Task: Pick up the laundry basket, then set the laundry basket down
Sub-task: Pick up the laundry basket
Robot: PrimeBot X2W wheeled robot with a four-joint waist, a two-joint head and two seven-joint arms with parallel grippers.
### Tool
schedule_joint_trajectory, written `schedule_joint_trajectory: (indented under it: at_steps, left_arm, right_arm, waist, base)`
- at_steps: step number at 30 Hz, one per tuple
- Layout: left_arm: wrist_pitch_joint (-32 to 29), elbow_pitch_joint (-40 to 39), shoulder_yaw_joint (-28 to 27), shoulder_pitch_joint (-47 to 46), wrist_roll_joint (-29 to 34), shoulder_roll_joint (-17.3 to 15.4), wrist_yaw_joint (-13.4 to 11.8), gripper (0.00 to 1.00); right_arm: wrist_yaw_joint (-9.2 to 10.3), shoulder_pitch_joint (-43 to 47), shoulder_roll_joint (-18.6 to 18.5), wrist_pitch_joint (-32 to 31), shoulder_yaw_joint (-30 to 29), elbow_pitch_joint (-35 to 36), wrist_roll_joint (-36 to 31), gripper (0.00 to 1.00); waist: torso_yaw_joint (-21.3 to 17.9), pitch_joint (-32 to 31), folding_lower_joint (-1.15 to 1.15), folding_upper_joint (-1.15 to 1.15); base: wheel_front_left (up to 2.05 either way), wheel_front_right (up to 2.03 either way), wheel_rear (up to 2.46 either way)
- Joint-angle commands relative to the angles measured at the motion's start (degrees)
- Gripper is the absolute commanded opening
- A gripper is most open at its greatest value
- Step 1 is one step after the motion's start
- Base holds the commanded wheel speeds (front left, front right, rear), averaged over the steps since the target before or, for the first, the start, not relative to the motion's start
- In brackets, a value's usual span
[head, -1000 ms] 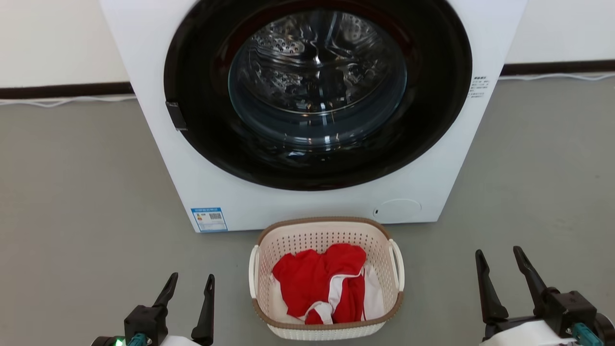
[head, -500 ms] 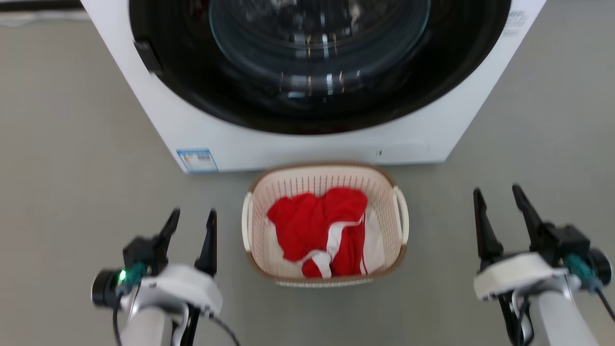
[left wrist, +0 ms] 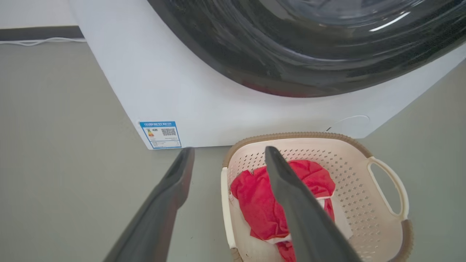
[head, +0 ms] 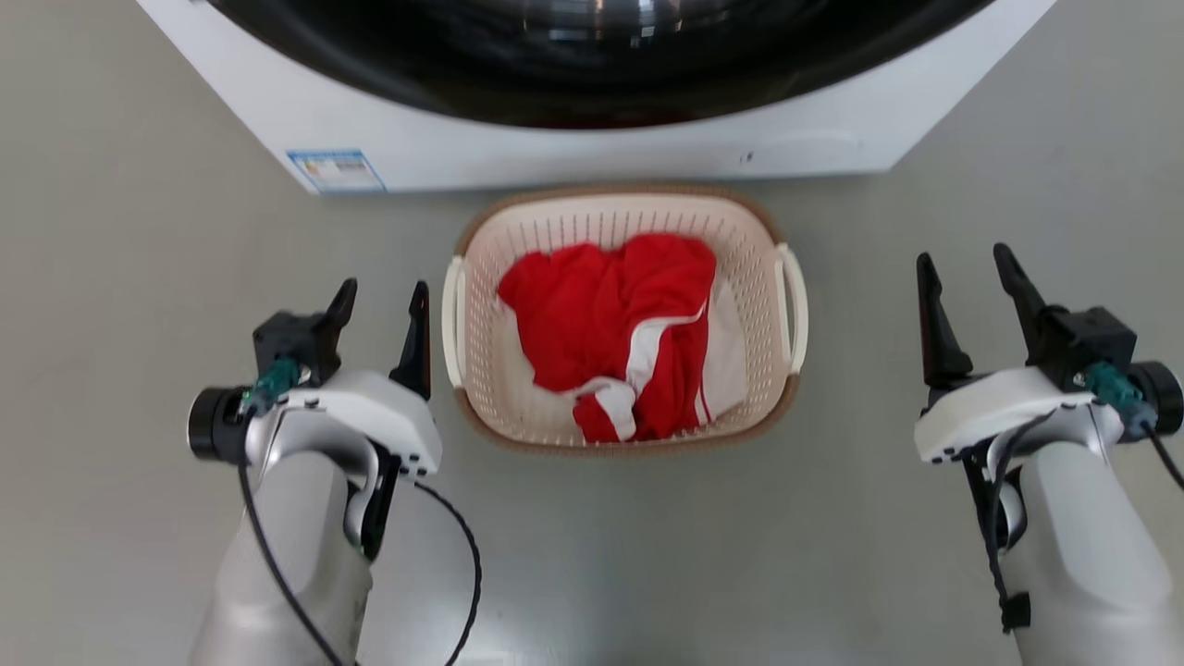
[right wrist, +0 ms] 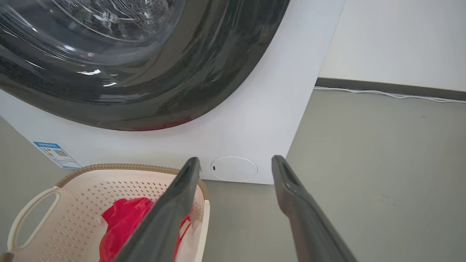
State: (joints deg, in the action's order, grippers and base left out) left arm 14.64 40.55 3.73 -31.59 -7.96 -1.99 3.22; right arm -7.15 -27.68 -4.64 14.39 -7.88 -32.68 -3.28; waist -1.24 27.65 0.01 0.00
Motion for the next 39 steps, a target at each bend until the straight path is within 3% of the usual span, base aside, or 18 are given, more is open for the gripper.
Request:
schedule_joint_trajectory:
  at_steps: [1, 13, 24, 39]
  left_arm:
    - [0.36, 0.19, -1.10, -1.71, -0.46, -0.99, -0.80, 1.00]
    - [0.36, 10.47, 2.09, -11.55, -3.29, -0.90, -1.93, 1.00]
    - [0.36, 12.92, 5.30, -17.54, -5.17, -0.89, -2.95, 1.00]
    - [0.36, 13.76, 5.50, -21.47, -3.90, -1.12, -3.43, 1.00]
  right_arm:
    - [-0.34, -1.19, -0.12, 0.61, 0.64, -0.02, -0.36, 1.00]
    - [-0.34, -9.41, 0.33, 0.61, 0.06, -7.82, -2.02, 1.00]
    - [-0.34, -14.15, 1.15, 0.61, 2.34, -9.42, -1.42, 1.00]
    - [-0.34, -17.03, 1.72, 0.61, 3.73, -9.81, -0.01, 1.00]
  waist:
    - [0.15, 2.93, -0.01, 0.00]
    - [0.39, 12.50, -0.01, 0.00]
    - [0.35, 20.18, -0.01, 0.00]
    - [-0.40, 25.79, -0.01, 0.00]
  base:
    - [0.00, 0.00, 0.00]
    - [0.00, 0.00, 0.00]
    - [0.00, 0.00, 0.00]
    - [0.00, 0.00, 0.00]
